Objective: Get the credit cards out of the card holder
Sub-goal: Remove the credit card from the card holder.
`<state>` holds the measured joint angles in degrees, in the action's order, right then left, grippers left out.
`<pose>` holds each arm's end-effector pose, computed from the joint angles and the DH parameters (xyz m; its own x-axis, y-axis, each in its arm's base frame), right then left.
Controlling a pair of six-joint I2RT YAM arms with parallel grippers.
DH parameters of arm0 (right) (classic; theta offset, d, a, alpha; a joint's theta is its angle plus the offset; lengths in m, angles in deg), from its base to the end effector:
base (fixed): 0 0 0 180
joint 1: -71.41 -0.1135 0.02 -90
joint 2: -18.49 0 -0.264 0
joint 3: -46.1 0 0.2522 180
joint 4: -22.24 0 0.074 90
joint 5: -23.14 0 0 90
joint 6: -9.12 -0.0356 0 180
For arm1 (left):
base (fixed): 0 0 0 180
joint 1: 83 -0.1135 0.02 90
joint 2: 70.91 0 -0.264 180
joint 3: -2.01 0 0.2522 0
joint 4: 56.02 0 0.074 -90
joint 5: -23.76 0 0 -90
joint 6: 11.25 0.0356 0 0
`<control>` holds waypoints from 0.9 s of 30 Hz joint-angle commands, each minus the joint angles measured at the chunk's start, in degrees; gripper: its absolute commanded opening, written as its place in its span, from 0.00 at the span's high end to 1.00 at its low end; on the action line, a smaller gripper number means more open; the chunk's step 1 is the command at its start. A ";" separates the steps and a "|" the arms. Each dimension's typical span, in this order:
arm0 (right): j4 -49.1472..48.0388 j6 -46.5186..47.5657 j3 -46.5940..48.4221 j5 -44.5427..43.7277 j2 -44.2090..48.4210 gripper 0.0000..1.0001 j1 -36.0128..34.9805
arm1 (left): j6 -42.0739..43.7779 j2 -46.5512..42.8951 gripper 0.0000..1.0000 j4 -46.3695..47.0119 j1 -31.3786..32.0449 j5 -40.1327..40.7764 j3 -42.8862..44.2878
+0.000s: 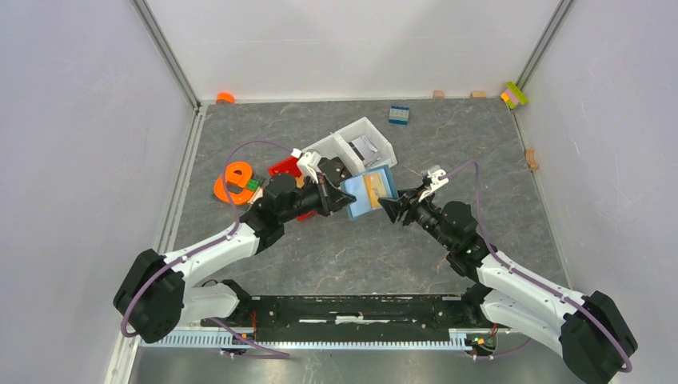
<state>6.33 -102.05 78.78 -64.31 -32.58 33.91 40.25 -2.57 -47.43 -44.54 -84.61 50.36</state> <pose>0.1600 0.1248 0.2346 -0.2644 0.2519 -0.9309 -0.5876 0.7234 0.3626 0.2007 -0.1737 0.2513 -0.6392 -0.2468 -0.7284 0.5549 0.5077 -0.6590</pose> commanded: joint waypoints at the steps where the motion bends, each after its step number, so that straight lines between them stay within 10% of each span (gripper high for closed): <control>1: -0.57 -0.91 0.44 -1.11 0.74 0.54 -0.12 | 2.37 -0.32 0.96 1.01 0.35 -1.49 2.65; 12: -1.19 -3.63 0.55 1.03 -0.28 0.99 -0.11 | 3.37 -2.03 0.85 -4.52 0.39 5.88 2.97; 21: -2.50 -6.68 0.08 3.35 -1.33 1.00 0.67 | 3.92 -0.67 0.40 -16.40 0.39 20.01 6.36; 27: 0.83 -8.75 1.42 3.46 -4.42 1.00 2.37 | 4.73 -1.73 0.34 -18.23 0.87 21.86 6.97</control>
<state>6.84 -108.54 78.67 -61.36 -34.98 35.05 41.32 -3.12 -63.67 -44.17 -66.64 55.70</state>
